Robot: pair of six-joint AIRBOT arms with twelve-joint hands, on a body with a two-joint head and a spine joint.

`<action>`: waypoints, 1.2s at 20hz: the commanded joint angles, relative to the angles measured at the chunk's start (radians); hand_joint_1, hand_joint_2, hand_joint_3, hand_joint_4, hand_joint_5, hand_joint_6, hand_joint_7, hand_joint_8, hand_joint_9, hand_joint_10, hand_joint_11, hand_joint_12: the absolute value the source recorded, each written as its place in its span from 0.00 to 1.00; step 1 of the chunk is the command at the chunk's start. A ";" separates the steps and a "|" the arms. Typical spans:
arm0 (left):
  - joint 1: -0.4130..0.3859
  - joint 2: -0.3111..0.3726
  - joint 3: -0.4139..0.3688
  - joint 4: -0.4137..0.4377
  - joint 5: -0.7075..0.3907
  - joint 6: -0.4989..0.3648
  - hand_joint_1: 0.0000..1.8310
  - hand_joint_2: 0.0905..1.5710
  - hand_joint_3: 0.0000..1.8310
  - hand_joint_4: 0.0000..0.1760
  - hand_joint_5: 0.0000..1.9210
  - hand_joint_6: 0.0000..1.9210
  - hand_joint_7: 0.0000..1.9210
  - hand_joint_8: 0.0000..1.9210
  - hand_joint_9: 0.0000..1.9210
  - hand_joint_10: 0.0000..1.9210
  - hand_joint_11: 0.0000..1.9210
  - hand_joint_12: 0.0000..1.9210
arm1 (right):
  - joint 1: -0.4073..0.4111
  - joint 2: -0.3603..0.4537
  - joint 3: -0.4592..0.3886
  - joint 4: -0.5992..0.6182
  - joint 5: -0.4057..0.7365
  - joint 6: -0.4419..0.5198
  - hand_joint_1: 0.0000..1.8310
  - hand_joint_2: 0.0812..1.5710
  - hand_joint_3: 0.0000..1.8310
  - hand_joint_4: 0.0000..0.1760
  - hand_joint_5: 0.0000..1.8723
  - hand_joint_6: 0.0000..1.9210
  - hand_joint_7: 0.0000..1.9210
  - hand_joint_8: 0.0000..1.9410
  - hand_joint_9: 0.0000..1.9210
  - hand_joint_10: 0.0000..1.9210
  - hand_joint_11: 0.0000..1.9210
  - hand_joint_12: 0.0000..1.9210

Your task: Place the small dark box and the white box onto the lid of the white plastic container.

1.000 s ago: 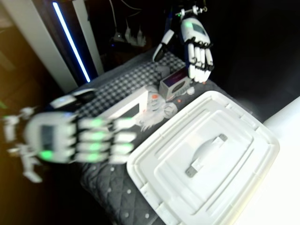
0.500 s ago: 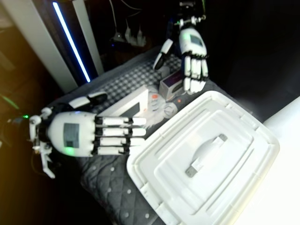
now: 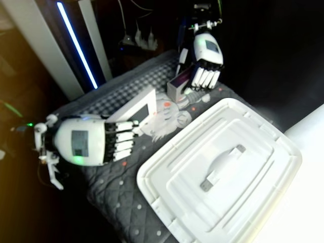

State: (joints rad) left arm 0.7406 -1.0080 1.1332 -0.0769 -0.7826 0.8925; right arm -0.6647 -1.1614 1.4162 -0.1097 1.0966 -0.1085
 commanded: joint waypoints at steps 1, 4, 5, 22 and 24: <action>-0.009 0.002 0.007 -0.007 -0.124 -0.005 0.70 0.68 0.00 0.00 0.57 0.27 0.51 0.66 0.56 0.85 0.53 1.00 | 0.003 0.008 0.010 0.026 0.114 0.005 0.66 0.61 0.00 0.00 0.69 0.22 0.56 0.93 0.60 1.00 0.64 1.00; -0.047 -0.013 0.032 -0.009 -0.126 -0.008 0.69 0.67 0.00 0.00 0.55 0.34 0.53 0.65 0.50 0.83 0.45 1.00 | 0.007 0.009 0.020 0.041 0.134 0.005 0.66 0.61 0.00 0.00 0.70 0.21 0.53 0.97 0.57 1.00 0.59 1.00; -0.066 -0.018 0.045 -0.009 -0.115 -0.012 0.70 0.68 0.00 0.00 0.53 0.38 0.55 0.59 0.49 0.75 0.40 0.96 | 0.009 0.008 0.025 0.051 0.144 0.005 0.66 0.61 0.00 0.00 0.70 0.21 0.51 0.94 0.53 1.00 0.53 1.00; -0.532 -0.275 0.487 0.083 0.315 -0.030 0.69 0.70 0.00 0.00 0.50 0.43 0.49 0.62 0.47 0.55 0.43 0.74 | 0.366 -0.129 0.332 0.000 -0.100 0.003 0.64 0.67 0.00 0.00 0.55 0.46 0.62 0.96 0.77 1.00 0.80 1.00; -0.555 -0.275 0.493 0.098 0.343 -0.025 0.74 0.70 0.00 0.00 0.48 0.47 0.47 0.56 0.51 0.64 0.40 0.72 | 0.444 -0.132 0.341 -0.096 -0.175 0.003 0.64 0.69 0.00 0.00 0.52 0.51 0.49 0.88 0.62 0.97 0.65 1.00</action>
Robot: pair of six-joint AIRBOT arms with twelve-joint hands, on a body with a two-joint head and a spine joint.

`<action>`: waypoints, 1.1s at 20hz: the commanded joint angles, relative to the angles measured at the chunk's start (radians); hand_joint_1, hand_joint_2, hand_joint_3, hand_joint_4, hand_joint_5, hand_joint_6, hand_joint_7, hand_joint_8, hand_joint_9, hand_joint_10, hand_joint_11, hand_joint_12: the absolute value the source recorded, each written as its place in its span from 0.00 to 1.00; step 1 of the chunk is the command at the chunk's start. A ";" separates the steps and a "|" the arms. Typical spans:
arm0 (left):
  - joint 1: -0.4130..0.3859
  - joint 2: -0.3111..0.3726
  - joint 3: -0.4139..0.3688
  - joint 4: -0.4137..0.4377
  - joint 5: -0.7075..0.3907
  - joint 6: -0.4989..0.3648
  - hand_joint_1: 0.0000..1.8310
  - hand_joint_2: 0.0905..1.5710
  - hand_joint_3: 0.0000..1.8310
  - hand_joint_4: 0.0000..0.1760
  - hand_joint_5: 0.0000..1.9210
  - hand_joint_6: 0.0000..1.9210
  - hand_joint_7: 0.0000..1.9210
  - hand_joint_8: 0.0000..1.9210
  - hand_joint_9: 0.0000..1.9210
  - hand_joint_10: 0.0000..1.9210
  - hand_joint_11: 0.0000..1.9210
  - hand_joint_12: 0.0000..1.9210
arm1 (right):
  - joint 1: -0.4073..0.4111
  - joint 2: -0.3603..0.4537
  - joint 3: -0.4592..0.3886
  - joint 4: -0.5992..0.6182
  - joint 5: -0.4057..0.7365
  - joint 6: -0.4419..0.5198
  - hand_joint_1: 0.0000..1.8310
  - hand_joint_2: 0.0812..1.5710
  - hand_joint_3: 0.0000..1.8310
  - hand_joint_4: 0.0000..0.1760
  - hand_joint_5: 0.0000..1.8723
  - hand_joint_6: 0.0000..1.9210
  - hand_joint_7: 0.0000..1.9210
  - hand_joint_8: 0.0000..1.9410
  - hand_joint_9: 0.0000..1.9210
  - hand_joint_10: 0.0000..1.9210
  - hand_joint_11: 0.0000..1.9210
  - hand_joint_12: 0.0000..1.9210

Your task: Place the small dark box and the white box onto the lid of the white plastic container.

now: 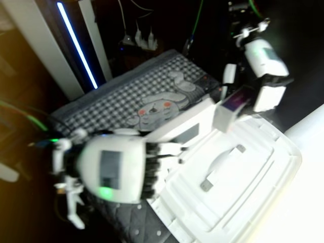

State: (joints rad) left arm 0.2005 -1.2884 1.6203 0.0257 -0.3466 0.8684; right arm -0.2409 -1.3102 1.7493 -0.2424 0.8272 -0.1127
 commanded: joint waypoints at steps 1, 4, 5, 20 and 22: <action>-0.026 0.005 0.007 -0.004 -0.082 0.007 0.75 0.70 0.00 0.00 0.47 0.51 0.47 0.56 0.47 0.66 0.36 0.69 | 0.033 0.016 0.008 0.027 0.082 0.007 0.67 0.71 0.00 0.00 0.49 0.46 0.49 0.72 0.53 0.78 0.50 0.93; -0.043 -0.013 0.032 -0.004 -0.053 0.012 0.67 0.70 0.00 0.00 0.51 0.46 0.48 0.61 0.46 0.46 0.37 0.75 | 0.048 0.014 0.021 0.026 0.051 0.007 0.65 0.68 0.00 0.00 0.55 0.43 0.50 0.75 0.59 0.88 0.60 0.98; -0.045 -0.022 0.040 -0.004 -0.036 0.019 0.66 0.71 0.00 0.00 0.51 0.49 0.44 0.64 0.41 0.42 0.31 0.73 | 0.050 0.014 0.025 0.013 0.028 0.007 0.67 0.72 0.00 0.00 0.50 0.41 0.46 0.76 0.54 0.86 0.54 0.96; 0.014 -0.028 0.037 -0.047 -0.019 0.073 0.50 0.53 0.00 1.00 0.01 0.00 0.00 0.00 0.00 0.00 0.00 0.00 | 0.051 0.011 0.013 -0.007 -0.012 -0.038 0.46 0.52 0.00 1.00 0.00 0.00 0.00 0.00 0.00 0.00 0.00 0.00; 0.014 -0.017 0.027 -0.048 -0.021 0.073 0.49 0.53 0.00 1.00 0.00 0.00 0.00 0.00 0.00 0.00 0.00 0.00 | 0.051 0.015 -0.001 -0.015 -0.011 -0.038 0.45 0.52 0.00 1.00 0.00 0.00 0.00 0.00 0.00 0.00 0.00 0.00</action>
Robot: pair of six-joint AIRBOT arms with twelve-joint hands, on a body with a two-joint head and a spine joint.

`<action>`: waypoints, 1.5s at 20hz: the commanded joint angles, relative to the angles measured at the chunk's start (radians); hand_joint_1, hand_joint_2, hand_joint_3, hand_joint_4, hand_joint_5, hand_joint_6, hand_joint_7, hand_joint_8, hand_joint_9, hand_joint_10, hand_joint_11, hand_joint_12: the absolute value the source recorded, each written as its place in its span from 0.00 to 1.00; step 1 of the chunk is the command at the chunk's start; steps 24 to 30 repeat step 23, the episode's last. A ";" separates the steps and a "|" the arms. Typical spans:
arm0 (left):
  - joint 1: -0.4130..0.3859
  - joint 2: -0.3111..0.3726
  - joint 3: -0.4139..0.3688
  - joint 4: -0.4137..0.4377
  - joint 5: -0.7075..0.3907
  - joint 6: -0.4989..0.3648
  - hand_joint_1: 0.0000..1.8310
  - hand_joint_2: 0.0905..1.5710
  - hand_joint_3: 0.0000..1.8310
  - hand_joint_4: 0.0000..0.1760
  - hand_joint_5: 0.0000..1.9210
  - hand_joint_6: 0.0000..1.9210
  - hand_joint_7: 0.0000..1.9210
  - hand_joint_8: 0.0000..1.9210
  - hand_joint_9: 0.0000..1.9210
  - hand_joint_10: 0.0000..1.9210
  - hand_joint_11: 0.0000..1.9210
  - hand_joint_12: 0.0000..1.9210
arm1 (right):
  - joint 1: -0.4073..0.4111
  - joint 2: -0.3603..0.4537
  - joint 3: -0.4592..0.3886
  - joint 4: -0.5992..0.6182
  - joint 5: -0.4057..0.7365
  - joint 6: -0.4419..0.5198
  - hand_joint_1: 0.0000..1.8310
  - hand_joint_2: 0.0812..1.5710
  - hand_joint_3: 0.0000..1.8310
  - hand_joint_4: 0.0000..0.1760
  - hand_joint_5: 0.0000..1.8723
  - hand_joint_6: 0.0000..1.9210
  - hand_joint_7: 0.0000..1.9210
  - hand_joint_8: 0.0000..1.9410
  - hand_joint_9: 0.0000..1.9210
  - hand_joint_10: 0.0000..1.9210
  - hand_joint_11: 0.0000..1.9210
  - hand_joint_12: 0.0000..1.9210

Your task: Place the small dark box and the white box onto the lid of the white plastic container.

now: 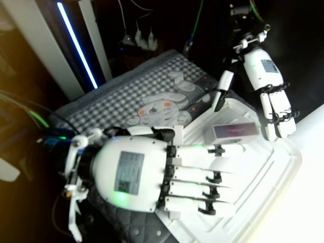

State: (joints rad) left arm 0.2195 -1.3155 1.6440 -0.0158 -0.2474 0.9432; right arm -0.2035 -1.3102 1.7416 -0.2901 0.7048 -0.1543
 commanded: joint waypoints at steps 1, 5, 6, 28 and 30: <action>-0.005 0.018 -0.004 -0.010 -0.124 -0.002 0.49 0.53 0.00 0.93 0.00 0.00 0.00 0.00 0.00 0.00 0.00 0.00 | 0.013 0.023 -0.003 0.030 0.115 0.003 0.43 0.52 0.00 1.00 0.00 0.00 0.00 0.00 0.00 0.00 0.00 0.00; -0.005 0.073 -0.066 -0.019 -0.168 0.012 0.52 0.51 0.00 0.89 0.00 0.00 0.00 0.00 0.00 0.00 0.00 0.00 | 0.013 0.075 -0.065 -0.008 0.131 0.003 0.36 0.49 0.00 1.00 0.00 0.00 0.00 0.00 0.00 0.00 0.00 0.00; -0.005 0.096 -0.095 -0.019 -0.191 0.021 0.53 0.51 0.00 0.96 0.00 0.00 0.00 0.00 0.00 0.00 0.00 0.00 | 0.013 0.096 -0.090 -0.029 0.141 0.003 0.37 0.48 0.00 1.00 0.00 0.00 0.00 0.00 0.00 0.00 0.00 0.00; 0.345 0.384 -0.497 -0.127 -0.921 0.020 0.48 0.50 0.00 0.83 0.00 0.00 0.00 0.00 0.00 0.00 0.00 0.00 | -0.171 0.332 -0.377 0.068 0.580 -0.097 0.46 0.42 0.01 1.00 0.00 0.00 0.00 0.00 0.00 0.00 0.00 0.00; 0.345 0.384 -0.497 -0.127 -0.921 0.020 0.48 0.50 0.00 0.83 0.00 0.00 0.00 0.00 0.00 0.00 0.00 0.00 | -0.171 0.332 -0.377 0.068 0.580 -0.097 0.46 0.42 0.01 1.00 0.00 0.00 0.00 0.00 0.00 0.00 0.00 0.00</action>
